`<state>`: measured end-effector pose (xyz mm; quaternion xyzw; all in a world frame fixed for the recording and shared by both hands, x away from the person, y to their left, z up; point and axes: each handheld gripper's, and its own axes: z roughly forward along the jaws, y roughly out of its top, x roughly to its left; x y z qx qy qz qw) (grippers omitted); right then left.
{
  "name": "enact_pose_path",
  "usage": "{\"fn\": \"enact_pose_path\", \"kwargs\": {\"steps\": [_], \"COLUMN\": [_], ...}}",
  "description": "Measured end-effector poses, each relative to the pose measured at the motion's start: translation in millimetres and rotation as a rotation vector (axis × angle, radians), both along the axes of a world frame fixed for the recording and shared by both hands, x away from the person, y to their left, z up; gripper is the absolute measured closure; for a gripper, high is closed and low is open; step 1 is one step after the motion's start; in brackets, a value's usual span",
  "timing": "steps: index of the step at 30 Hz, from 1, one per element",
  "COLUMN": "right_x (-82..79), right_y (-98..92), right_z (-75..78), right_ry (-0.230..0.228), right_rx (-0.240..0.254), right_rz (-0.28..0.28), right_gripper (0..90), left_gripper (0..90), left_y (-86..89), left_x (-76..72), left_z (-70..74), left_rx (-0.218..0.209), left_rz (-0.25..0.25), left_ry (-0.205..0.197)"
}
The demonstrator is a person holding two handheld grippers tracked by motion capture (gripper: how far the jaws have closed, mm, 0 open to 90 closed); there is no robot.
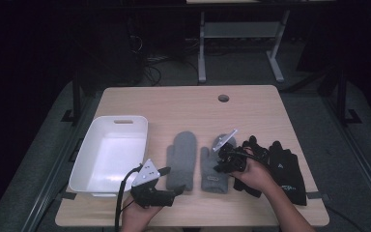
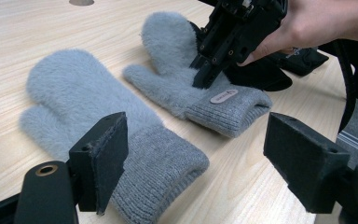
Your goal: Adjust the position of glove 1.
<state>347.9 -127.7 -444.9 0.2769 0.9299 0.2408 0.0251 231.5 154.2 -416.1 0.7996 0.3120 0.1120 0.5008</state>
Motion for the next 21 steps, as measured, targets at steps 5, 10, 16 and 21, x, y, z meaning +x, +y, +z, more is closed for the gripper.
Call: {"fn": "enact_pose_path", "kwargs": {"steps": [5, 10, 16, 21], "right_x": [-0.3, -1.1, -3.8, -5.3], "right_y": [-0.5, -1.5, -1.3, -2.7], "right_z": [1.8, 5.2, 8.5, 11.1], "right_ry": [0.006, 0.013, 0.006, 0.003], "right_rx": [0.006, 0.016, 0.015, 0.024], "right_rz": [-0.01, -0.022, -0.024, -0.028], "right_gripper": [80.5, 82.3, 82.6, 82.8], "left_gripper": [21.7, 21.9, 22.0, 22.1], "left_y": [1.0, 2.4, 2.4, 2.8], "left_x": [0.2, 0.1, -0.2, -0.6], "left_z": [0.7, 1.6, 2.4, 3.2], "left_rx": [0.001, -0.008, -0.007, -0.006], "left_rz": [-0.002, 0.004, 0.003, 0.002], "left_ry": [0.0, 0.0, 0.002, -0.001]}}
